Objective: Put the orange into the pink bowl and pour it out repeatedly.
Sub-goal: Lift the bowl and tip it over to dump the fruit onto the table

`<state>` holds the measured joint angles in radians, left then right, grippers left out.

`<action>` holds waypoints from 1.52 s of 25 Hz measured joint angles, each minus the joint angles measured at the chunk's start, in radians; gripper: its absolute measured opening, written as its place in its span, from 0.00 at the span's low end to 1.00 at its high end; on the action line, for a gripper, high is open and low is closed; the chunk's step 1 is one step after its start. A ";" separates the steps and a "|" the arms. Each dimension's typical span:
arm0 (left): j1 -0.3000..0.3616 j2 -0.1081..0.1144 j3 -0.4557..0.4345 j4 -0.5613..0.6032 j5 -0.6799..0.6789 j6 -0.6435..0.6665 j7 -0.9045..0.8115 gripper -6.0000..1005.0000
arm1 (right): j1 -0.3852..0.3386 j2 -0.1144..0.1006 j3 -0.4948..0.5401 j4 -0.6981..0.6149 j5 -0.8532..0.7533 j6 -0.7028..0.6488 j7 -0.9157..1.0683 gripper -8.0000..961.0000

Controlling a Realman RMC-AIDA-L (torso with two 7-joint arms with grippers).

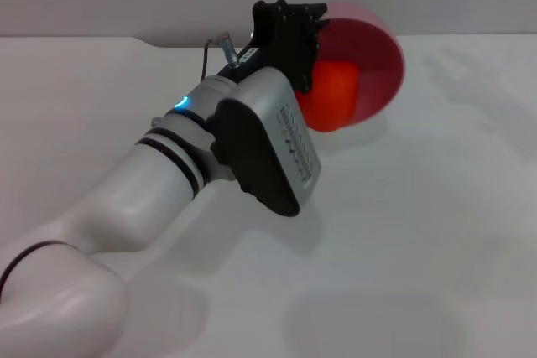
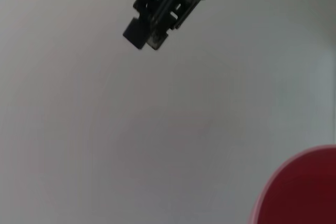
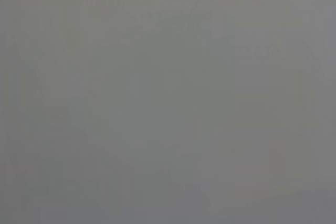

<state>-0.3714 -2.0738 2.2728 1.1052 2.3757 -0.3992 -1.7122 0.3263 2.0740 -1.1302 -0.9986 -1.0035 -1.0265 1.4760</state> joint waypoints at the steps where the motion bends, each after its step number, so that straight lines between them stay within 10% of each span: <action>1: 0.000 0.000 0.009 -0.008 -0.001 -0.026 0.015 0.05 | 0.002 0.000 0.000 0.001 0.000 0.000 0.000 0.47; 38: 0.039 0.002 0.143 -0.050 -0.007 -0.382 0.081 0.05 | 0.031 0.002 0.000 0.028 0.000 -0.051 0.004 0.47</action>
<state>-0.3328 -2.0723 2.4159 1.0553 2.3689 -0.7813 -1.6311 0.3575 2.0755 -1.1305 -0.9709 -1.0031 -1.0773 1.4801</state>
